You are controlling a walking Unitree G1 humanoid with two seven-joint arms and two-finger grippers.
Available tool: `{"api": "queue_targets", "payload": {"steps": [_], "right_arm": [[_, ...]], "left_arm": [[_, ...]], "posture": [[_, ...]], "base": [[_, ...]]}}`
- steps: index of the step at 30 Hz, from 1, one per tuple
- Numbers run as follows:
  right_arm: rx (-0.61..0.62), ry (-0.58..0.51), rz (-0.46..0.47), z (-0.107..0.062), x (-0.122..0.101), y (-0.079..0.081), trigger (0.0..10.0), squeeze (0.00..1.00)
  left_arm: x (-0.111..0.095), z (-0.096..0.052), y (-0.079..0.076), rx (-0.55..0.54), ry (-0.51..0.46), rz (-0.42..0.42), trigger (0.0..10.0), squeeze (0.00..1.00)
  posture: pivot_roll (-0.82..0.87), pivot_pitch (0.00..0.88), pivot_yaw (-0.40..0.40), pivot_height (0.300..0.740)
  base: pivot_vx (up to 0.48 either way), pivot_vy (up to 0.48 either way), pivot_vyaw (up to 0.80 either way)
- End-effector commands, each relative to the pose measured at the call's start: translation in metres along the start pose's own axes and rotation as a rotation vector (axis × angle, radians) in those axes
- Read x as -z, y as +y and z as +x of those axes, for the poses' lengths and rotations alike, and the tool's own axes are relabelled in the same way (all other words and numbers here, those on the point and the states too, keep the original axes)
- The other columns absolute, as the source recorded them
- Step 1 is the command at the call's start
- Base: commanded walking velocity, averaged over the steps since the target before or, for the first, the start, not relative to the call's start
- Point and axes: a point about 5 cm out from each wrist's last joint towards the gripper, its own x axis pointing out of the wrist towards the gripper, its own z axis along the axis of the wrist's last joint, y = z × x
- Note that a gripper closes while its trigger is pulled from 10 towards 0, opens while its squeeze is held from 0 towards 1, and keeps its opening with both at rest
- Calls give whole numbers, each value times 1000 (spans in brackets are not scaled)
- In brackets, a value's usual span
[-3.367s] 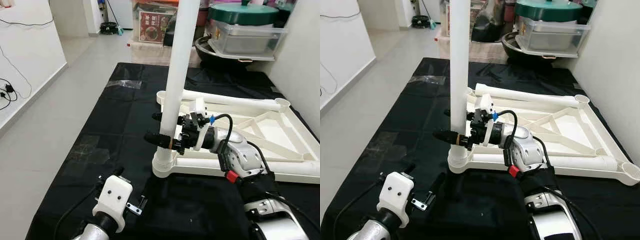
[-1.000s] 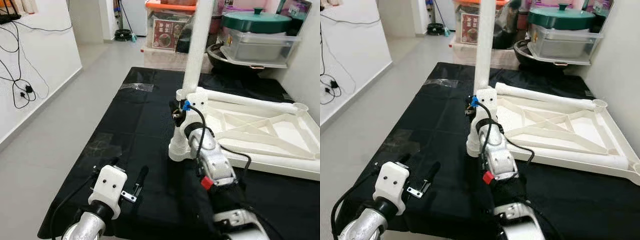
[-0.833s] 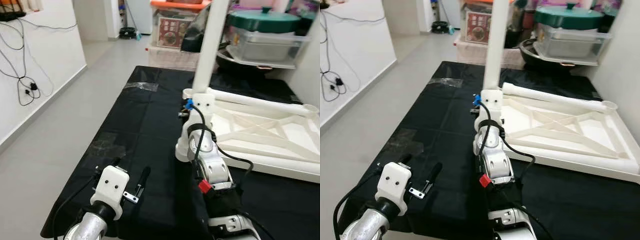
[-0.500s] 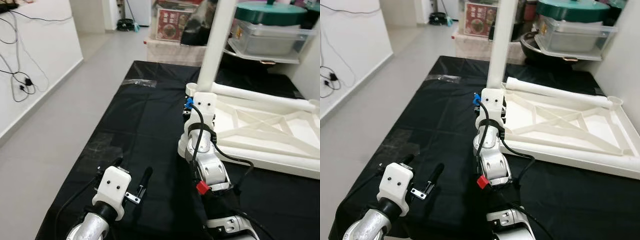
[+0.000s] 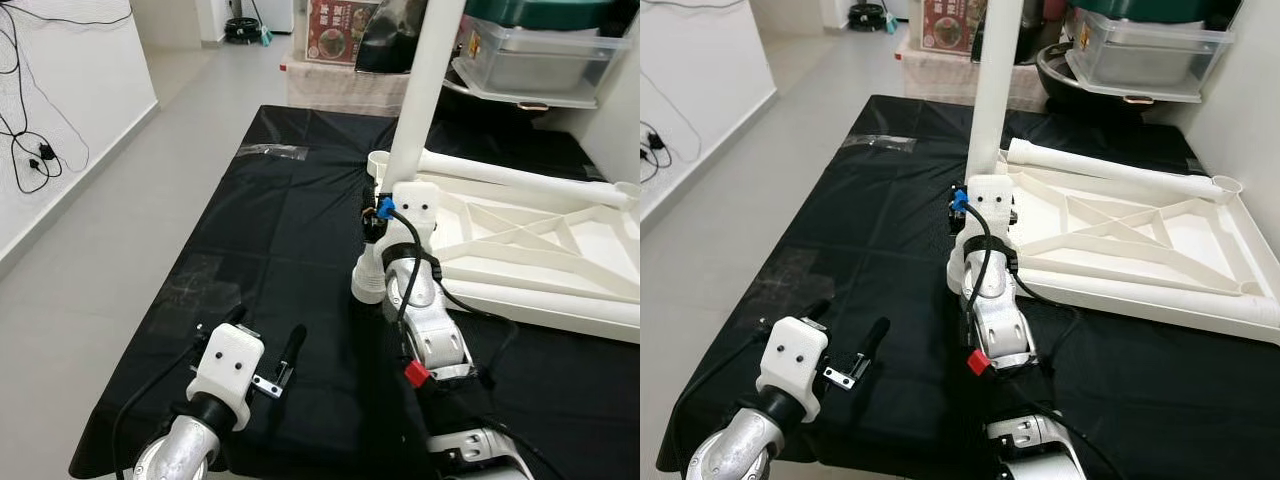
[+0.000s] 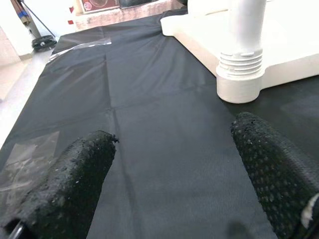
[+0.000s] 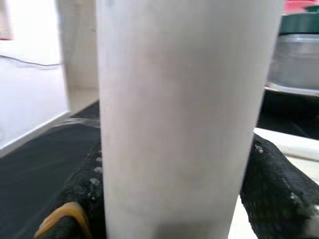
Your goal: Building children table
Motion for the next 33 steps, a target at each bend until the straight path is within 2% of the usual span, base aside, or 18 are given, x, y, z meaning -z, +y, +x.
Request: {"api": "queue_targets", "payload": {"steps": [1,6,8,11,16,18,19,21,24,27,33], "right_arm": [[-17,-22,22,3,-2,-7,10000,0],[-101,-31,46,9,-4,-12,10000,0],[-191,-45,80,14,-8,-10,10000,0],[-254,-58,96,16,-9,-10,10000,0],[-315,-71,95,19,-11,-11,10000,0],[-413,-60,118,21,-10,-11,10000,0],[-413,-60,118,21,-10,-11,10000,0],[-492,-42,141,24,-10,-10,10000,0],[-562,-12,126,28,-7,-13,10000,0],[-580,-1,141,30,-6,-15,10000,0],[-570,26,114,40,-5,-22,10000,0]], "left_arm": [[3,-2,-1,-3,14,0,10000,0],[4,-2,-1,-5,14,2,10000,0],[3,-1,-1,-6,12,3,10000,0],[3,-1,-1,-6,11,5,10000,0],[3,-1,-1,-7,11,6,10000,0],[4,-2,-1,-6,12,6,10000,0],[4,-2,-1,-6,12,6,10000,0],[4,-2,-1,-6,12,6,10000,0],[3,-2,-2,-4,12,5,10000,0],[3,-2,-2,-4,11,6,10000,0],[3,-3,-3,-4,13,5,10000,0]], "posture": [[115,83,-65,740],[119,76,-60,740],[121,71,-62,740],[122,68,-63,740],[123,64,-63,740],[123,64,-61,740],[123,64,-61,740],[125,63,-65,740],[125,62,-66,740],[127,62,-66,740],[133,65,-72,740]], "base": [[0,0,0],[0,0,0],[0,0,0],[0,0,0],[0,0,0],[0,0,0],[0,0,0],[0,0,0],[0,0,0],[0,0,0],[0,0,0]]}}
